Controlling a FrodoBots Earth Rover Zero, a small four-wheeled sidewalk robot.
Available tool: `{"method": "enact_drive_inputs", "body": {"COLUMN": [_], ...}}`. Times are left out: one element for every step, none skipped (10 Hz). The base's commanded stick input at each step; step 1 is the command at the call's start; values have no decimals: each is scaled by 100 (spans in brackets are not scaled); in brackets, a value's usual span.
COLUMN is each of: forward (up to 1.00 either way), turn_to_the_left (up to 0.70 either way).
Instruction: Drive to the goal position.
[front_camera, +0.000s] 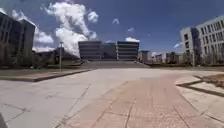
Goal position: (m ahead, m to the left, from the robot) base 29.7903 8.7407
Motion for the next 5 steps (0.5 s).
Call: {"method": "enact_drive_inputs", "body": {"forward": [70,70,70,70,70], "turn_to_the_left": [0,0,0,0,0]}}
